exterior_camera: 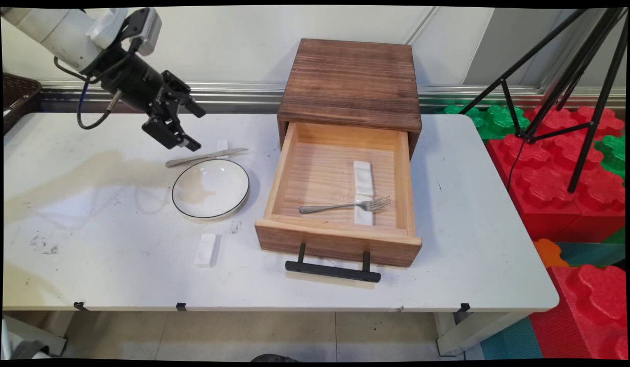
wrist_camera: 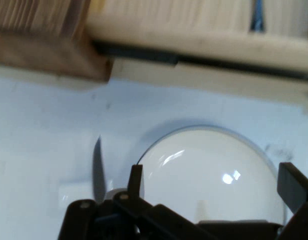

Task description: Pick up the knife from the left of the white plate

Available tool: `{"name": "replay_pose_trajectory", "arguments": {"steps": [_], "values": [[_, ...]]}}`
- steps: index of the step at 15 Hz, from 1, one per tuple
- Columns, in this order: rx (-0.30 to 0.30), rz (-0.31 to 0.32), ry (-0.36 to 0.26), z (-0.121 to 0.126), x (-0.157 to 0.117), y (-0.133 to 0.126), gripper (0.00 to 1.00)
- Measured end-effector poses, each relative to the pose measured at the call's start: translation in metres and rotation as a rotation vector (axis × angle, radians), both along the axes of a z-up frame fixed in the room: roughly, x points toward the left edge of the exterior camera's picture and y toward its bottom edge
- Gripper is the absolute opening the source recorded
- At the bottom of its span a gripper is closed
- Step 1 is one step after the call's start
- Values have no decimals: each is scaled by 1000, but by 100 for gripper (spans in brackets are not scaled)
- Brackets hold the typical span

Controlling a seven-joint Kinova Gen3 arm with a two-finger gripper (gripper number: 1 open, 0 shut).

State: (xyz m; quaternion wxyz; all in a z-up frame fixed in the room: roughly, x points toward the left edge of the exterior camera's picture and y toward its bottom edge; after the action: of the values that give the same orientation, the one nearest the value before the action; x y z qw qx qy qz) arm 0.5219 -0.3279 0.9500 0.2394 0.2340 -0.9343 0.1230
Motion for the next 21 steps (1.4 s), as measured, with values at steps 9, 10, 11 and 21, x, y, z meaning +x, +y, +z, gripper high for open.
{"name": "replay_pose_trajectory", "arguments": {"steps": [9, 10, 11, 21], "values": [[32, 59, -130, -51, 43, -25, 100], [35, 63, -139, -58, 46, -28, 100], [39, 67, -148, -64, 49, -31, 100], [63, 112, -206, -123, 69, -66, 100]]}}
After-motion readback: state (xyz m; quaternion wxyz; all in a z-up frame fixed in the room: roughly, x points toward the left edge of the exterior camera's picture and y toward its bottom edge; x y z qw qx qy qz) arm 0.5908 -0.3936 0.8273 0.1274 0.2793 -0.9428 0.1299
